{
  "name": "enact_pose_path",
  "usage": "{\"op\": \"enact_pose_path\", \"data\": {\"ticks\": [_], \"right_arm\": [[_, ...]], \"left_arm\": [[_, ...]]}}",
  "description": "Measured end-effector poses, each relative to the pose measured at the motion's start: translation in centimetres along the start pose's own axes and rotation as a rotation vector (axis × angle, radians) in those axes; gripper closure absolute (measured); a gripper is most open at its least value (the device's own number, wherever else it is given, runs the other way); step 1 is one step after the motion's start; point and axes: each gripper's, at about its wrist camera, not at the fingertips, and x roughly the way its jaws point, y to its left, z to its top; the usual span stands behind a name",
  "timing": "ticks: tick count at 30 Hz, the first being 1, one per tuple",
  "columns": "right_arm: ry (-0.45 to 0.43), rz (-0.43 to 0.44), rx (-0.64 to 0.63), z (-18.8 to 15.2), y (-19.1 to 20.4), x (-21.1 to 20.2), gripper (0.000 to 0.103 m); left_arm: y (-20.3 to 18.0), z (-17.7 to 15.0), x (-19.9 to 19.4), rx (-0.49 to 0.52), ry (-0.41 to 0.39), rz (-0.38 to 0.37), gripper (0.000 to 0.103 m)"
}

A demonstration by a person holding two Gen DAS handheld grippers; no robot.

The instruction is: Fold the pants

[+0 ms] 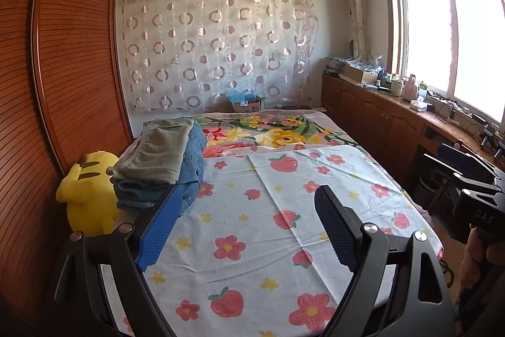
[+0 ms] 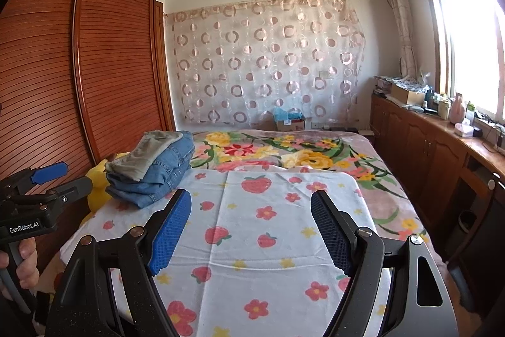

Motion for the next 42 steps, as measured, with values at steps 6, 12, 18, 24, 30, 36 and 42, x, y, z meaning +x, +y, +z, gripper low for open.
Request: {"op": "enact_pose_path", "data": {"ticks": [6,12,18,24,30,36,42], "right_arm": [[0.001,0.000,-0.003,0.06,0.05,0.10,0.023],[0.002,0.000,-0.001,0.04,-0.05,0.13,0.023],[0.000,-0.001,0.000,-0.02,-0.18,0.02,0.023],[-0.002,-0.003,0.003,-0.07,-0.21,0.00,0.023],[-0.002,-0.004,0.002,-0.06,-0.26,0.04,0.023],[-0.003,-0.005,0.001,-0.09,-0.26,0.04,0.023],[-0.003,-0.008,0.002,-0.01,-0.32,0.05,0.023]], "left_arm": [[-0.03,0.05,-0.03,0.001,0.000,0.002,0.016],[-0.02,0.05,0.06,-0.001,0.002,-0.001,0.016],[-0.17,-0.27,0.02,0.002,0.001,-0.001,0.016],[-0.20,-0.25,0.01,0.002,0.000,-0.001,0.016],[-0.22,-0.24,0.03,0.002,0.000,0.000,0.016],[-0.22,-0.21,0.00,0.002,0.000,-0.001,0.016],[-0.23,-0.21,-0.01,0.002,0.001,-0.001,0.016]]}}
